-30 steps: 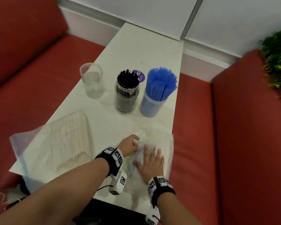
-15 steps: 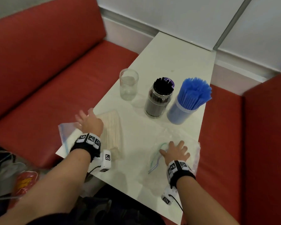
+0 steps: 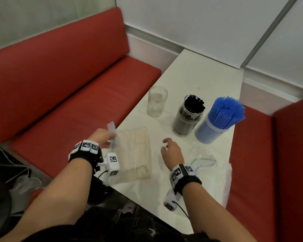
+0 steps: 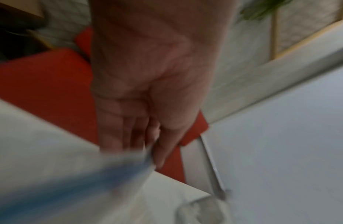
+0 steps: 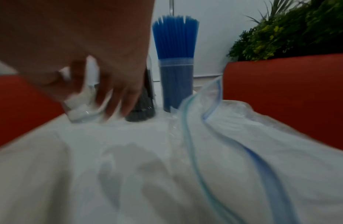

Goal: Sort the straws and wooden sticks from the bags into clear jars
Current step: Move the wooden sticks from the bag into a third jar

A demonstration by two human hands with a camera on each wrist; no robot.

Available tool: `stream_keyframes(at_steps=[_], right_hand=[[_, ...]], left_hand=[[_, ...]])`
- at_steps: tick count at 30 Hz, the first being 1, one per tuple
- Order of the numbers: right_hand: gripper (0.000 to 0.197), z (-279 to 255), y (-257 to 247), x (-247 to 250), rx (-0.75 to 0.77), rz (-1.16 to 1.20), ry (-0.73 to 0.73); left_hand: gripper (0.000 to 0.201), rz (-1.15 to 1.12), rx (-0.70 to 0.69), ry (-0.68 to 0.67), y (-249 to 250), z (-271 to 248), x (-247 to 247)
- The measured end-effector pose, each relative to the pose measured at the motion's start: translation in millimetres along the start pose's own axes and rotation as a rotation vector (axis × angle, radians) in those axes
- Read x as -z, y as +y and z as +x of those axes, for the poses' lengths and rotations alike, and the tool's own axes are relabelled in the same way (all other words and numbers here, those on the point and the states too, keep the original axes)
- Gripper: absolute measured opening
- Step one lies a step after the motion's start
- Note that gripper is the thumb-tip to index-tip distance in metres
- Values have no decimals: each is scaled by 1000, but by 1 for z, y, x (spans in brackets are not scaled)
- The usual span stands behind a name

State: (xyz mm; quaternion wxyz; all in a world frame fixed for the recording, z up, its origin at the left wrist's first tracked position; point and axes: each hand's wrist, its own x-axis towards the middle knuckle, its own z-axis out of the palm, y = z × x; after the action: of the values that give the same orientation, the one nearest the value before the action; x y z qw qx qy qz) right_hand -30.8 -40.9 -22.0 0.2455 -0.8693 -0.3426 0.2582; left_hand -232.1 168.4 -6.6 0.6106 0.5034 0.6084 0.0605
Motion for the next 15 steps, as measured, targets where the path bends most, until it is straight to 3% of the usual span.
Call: stream_keyframes(at_steps=[2, 3, 5, 7, 10, 15], right_hand=[[17, -1, -34, 6, 79, 366, -163], [20, 0, -51, 10, 106, 476, -204], [37, 5, -79, 21, 144, 625, -219], [44, 9, -92, 35, 173, 662, -155], [29, 15, -88, 55, 172, 610, -77], [26, 17, -76, 69, 118, 737, -159]], left_hand=[[29, 66, -145, -196, 37, -15, -18], [26, 96, -216, -277, 54, -25, -29], [19, 97, -349, -416, 82, -43, -47], [26, 79, -445, -496, 100, -57, -61], [47, 56, -456, -541, 114, -68, -72], [20, 42, -539, -395, 112, -71, -98]])
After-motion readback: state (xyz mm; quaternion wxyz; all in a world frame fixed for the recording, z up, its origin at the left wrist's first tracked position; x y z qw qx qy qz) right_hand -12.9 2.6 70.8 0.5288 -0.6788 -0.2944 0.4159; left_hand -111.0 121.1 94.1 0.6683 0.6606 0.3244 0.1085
